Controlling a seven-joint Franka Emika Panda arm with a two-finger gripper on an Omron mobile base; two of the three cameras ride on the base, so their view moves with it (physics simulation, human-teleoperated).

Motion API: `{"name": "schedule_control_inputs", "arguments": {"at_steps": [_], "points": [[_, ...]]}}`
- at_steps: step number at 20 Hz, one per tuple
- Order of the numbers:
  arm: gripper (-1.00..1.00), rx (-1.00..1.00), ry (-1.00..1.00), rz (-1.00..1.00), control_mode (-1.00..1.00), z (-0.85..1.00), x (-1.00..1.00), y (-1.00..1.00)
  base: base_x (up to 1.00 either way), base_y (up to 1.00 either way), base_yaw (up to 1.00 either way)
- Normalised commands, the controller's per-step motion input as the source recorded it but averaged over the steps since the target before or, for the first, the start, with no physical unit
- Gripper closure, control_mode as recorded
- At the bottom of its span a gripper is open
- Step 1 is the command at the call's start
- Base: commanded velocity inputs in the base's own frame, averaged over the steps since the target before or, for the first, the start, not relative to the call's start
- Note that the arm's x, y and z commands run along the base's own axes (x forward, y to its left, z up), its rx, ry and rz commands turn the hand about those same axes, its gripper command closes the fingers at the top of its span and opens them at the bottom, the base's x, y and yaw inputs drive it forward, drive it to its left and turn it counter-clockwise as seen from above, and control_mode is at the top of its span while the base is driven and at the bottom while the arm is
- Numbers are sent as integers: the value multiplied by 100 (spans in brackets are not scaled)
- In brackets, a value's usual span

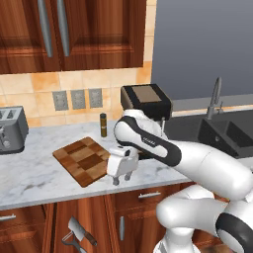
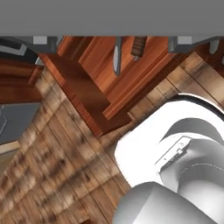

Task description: Open the drawer on the left and place the cutting tools on the cutting board.

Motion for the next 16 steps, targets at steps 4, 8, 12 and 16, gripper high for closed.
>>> {"name": "schedule_control_inputs", "arguments": {"at_steps": [4,8,12,16], "points": [[-100,-1,-1,3,-100,-9,-3,19,0,0,0],[-100,-8,0,0,-100,-42,-17,34,0,0,0],[-100,-16,2,0,-100,-64,-28,56,0,0,0],[-100,-14,5,0,-100,-53,-9,43,0,0,0]]}}
